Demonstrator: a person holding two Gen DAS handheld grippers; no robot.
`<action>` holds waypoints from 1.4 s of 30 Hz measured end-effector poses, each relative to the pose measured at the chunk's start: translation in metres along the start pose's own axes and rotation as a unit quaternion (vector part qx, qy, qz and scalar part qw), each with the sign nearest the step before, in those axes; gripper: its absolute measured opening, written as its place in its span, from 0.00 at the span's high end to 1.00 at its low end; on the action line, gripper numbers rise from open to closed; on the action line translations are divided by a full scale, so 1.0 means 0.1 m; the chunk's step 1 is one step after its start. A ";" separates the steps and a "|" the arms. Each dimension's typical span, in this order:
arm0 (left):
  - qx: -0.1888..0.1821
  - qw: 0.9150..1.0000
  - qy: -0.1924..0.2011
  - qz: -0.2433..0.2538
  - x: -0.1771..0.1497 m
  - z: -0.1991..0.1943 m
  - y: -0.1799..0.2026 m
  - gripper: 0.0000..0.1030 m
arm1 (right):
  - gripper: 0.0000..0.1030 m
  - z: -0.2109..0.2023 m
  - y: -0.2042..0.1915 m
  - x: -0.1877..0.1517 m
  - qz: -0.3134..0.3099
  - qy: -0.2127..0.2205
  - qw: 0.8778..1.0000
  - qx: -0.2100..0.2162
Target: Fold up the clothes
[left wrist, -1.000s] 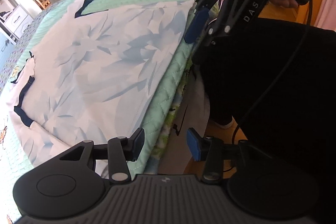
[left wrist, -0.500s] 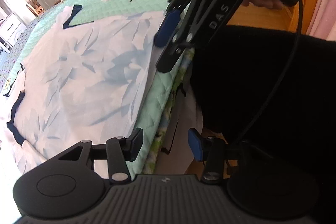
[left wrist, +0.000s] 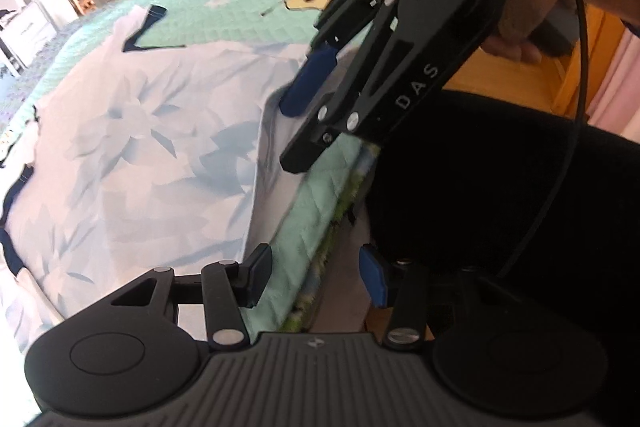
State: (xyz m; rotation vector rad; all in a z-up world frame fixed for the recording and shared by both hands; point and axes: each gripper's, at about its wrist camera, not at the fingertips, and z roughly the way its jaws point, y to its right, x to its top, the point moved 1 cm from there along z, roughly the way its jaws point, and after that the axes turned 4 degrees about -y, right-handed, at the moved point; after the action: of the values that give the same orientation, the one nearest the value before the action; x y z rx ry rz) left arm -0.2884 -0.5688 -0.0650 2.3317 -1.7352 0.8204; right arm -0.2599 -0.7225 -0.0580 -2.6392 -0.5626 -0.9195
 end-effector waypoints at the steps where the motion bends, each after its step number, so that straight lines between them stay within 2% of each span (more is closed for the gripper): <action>1: 0.000 1.000 0.001 -0.004 0.01 0.01 -0.01 0.51 | 0.52 0.00 0.01 0.01 0.002 0.003 1.000 -0.001; 3: 0.002 1.000 -0.001 -0.012 0.02 0.02 -0.05 0.51 | 0.52 0.00 0.01 0.02 0.005 0.008 1.000 -0.002; 10: -0.033 0.998 -0.003 -0.059 0.06 0.01 -0.23 0.50 | 0.51 -0.01 0.02 0.06 0.002 0.014 1.000 -0.006; 16: -0.053 0.997 0.021 -0.060 0.13 -0.07 -0.20 0.49 | 0.51 -0.01 0.06 0.07 0.008 0.016 1.000 -0.007; 18: -0.051 0.997 0.020 -0.052 0.15 -0.04 -0.17 0.45 | 0.51 -0.01 0.07 0.07 0.008 0.014 1.000 -0.006; 21: -0.041 0.998 0.004 -0.042 0.17 0.08 -0.16 0.45 | 0.51 0.01 0.08 0.06 0.010 0.011 1.000 -0.005; 28: -0.036 0.997 -0.014 -0.061 0.14 0.18 -0.29 0.45 | 0.50 0.00 0.10 0.03 0.007 0.008 1.000 -0.009; 35: -0.014 0.998 -0.034 -0.042 0.10 0.18 -0.37 0.46 | 0.48 0.01 0.09 0.01 0.000 0.006 1.000 -0.011; 42: 0.002 0.999 -0.048 -0.015 0.06 0.14 -0.41 0.45 | 0.45 0.00 0.00 -0.07 -0.046 -0.009 0.998 -0.030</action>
State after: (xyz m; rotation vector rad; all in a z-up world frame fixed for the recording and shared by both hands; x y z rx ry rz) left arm -0.2451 -0.5656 -0.0647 2.4329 -1.7303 0.7196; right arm -0.2651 -0.7245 -0.0623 -2.6962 -0.6751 -0.9545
